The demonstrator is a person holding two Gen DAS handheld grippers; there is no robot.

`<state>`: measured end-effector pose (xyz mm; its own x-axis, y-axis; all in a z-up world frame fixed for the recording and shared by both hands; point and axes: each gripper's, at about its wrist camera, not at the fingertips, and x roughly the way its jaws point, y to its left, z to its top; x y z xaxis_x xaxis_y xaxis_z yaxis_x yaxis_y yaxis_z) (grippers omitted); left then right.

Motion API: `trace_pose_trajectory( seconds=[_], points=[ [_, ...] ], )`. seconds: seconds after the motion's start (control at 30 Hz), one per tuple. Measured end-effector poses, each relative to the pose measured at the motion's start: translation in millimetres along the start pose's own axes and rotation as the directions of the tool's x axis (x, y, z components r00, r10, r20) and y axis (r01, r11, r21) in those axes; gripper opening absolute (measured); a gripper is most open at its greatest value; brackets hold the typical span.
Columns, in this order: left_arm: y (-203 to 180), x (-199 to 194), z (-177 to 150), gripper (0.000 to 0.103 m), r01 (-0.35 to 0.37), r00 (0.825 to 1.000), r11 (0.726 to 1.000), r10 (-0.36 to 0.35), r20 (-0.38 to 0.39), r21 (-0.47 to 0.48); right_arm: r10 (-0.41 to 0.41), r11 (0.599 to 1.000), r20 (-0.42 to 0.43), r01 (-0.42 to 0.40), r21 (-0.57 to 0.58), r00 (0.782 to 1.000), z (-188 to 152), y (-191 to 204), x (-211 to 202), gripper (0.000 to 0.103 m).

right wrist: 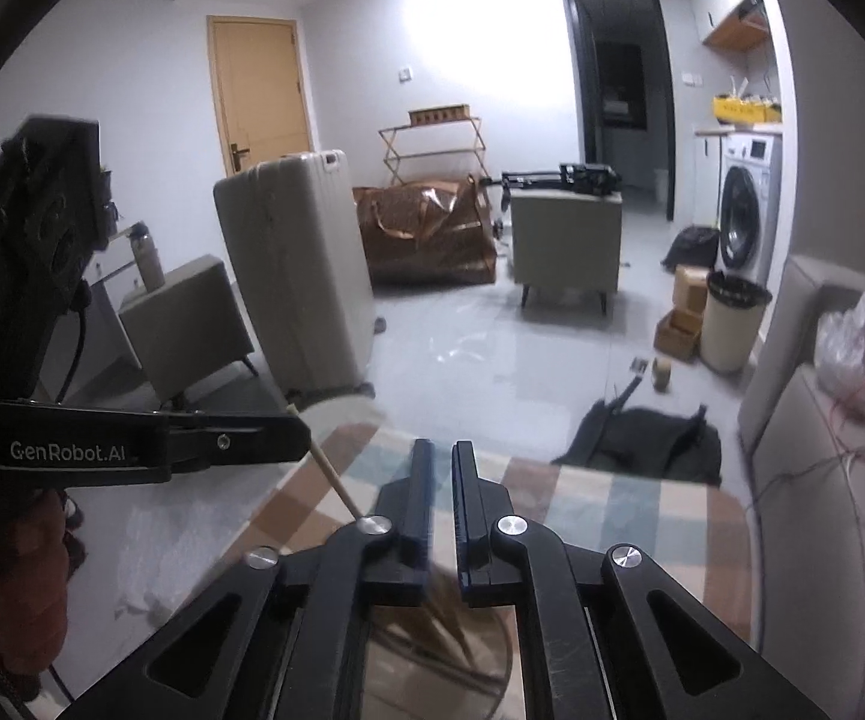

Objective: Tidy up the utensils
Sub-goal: 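Open both tools to drop the chopsticks into the holder, then move both open tools back down toward the chopstick pile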

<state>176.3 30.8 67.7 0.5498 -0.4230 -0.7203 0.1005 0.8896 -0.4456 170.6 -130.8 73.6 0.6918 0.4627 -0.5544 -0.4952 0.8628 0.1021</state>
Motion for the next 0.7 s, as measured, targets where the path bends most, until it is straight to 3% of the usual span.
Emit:
trace_pose_trajectory(
  seconds=[0.07, 0.2, 0.27, 0.33, 0.7],
  points=[
    [4, 1, -2, 0.013, -0.013, 0.999, 1.000, 0.013, -0.029, -0.015, 0.001, 0.999, -0.002, -0.001, 0.043, 1.000, -7, -8, -5, 0.029],
    [7, -16, -5, 0.028, -0.079, 0.997, 0.997, 0.079, 0.008, -0.023, -0.019, 0.991, 0.004, 0.018, 0.135, 1.000, -16, -27, -23, 0.033],
    [3, -29, -9, 0.048, -0.123, 0.991, 0.992, 0.123, 0.052, -0.012, -0.034, 0.986, 0.006, 0.033, 0.161, 0.999, -20, -33, -29, 0.035],
    [0, -39, -13, 0.061, -0.157, 0.984, 0.988, 0.157, 0.088, -0.009, -0.041, 0.981, 0.006, 0.039, 0.189, 0.999, -22, -37, -36, 0.037],
    [-30, -79, -28, 0.074, -0.273, 0.940, 0.961, 0.257, 0.226, 0.042, -0.055, 0.970, 0.083, 0.034, 0.240, 0.995, -15, -28, -89, 0.064]
  ],
)
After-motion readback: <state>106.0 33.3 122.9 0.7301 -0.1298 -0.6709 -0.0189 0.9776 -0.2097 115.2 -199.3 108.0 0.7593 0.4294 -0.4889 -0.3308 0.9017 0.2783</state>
